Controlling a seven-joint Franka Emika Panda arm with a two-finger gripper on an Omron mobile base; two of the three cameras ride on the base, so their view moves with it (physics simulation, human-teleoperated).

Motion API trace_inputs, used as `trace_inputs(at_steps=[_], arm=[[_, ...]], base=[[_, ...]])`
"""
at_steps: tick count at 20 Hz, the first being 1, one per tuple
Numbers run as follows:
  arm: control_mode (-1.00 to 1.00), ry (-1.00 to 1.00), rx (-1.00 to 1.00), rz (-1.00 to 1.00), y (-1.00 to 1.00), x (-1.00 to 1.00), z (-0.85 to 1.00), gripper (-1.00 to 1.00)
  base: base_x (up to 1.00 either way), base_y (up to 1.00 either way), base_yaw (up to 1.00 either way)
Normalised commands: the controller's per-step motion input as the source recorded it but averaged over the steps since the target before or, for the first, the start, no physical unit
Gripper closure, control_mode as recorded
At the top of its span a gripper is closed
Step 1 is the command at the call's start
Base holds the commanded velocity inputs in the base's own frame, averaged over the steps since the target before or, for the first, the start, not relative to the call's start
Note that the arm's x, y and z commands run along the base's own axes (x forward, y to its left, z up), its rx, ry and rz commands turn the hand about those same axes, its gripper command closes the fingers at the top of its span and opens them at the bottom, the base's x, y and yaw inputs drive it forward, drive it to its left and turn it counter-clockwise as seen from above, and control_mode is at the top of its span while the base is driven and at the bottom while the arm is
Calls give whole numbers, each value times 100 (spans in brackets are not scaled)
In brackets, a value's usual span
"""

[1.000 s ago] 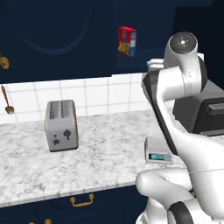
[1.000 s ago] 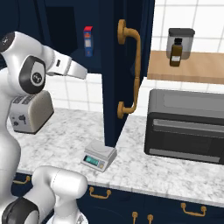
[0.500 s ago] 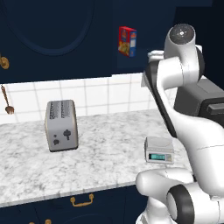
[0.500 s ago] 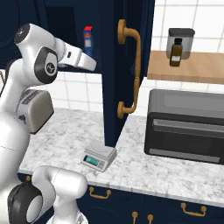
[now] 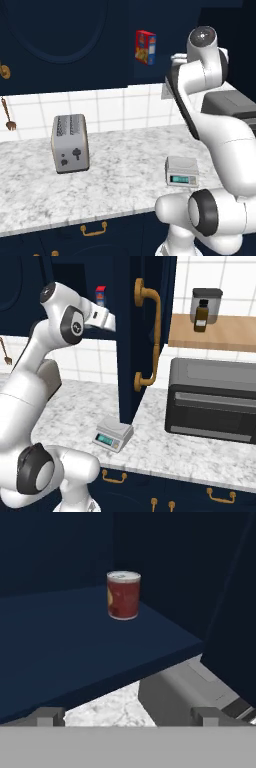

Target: Pick the canned food and place it on the digital scale for weighing, and close the cabinet.

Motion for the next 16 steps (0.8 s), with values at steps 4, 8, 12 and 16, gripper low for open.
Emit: trace_inputs(at_steps=[4,8,12,16], arm=[[-100,0,0,-4,-11,46,0,-100],[-100,0,0,-3,-27,44,1,-100],[-100,0,0,-7,-23,25,0,-100],[-100,0,0,-10,-19,17,0,-100]], base=[[0,0,0],[0,0,0],[0,0,0],[0,0,0]])
